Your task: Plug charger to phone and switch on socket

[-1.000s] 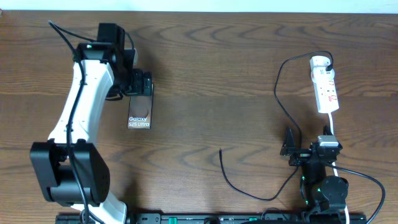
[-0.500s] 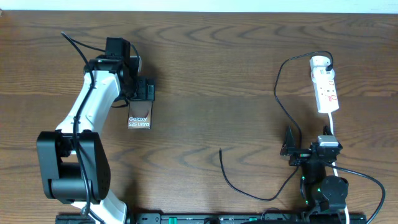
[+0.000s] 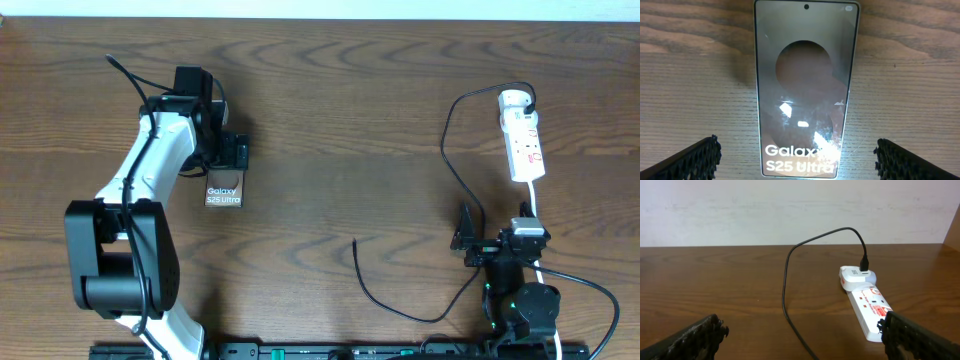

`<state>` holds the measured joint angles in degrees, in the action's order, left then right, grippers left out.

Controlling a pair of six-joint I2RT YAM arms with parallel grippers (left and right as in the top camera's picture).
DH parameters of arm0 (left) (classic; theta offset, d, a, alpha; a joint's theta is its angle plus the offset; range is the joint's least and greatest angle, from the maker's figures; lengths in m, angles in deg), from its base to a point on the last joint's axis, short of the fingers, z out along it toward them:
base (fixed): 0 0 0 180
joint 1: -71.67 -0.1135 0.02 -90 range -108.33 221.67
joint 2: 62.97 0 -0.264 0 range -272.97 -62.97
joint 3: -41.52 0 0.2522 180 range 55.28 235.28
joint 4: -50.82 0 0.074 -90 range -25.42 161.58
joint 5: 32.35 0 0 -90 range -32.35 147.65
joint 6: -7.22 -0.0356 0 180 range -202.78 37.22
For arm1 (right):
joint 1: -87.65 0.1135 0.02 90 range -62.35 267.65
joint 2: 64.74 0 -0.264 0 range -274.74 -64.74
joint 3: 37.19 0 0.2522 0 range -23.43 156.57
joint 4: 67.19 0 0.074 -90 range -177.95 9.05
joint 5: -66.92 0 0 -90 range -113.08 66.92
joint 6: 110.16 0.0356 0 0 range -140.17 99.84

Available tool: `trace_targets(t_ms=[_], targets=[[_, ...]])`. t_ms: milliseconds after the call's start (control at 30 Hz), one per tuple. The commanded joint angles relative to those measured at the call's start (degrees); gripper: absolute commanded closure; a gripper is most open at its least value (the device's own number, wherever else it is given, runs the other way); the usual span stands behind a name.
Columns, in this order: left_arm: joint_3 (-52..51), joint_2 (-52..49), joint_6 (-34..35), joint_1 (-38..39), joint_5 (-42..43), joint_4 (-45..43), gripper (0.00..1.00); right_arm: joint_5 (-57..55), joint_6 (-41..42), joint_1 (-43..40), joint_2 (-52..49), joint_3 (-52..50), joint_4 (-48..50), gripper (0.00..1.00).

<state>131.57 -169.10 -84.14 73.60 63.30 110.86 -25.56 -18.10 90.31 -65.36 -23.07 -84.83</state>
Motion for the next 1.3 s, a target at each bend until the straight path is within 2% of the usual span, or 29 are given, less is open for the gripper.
trace_targets(t_ms=[0,1267], targets=[[-0.31,-1.42,-0.31,-0.24,-0.07,0.33,0.02,0.04,-0.87,0.39,0.31,-0.04,-0.24,0.01],[1.7,-5.22,-1.2,0.39,0.35,-1.4,0.02,0.04,-0.87,0.39,0.31,-0.04,-0.24,0.01]])
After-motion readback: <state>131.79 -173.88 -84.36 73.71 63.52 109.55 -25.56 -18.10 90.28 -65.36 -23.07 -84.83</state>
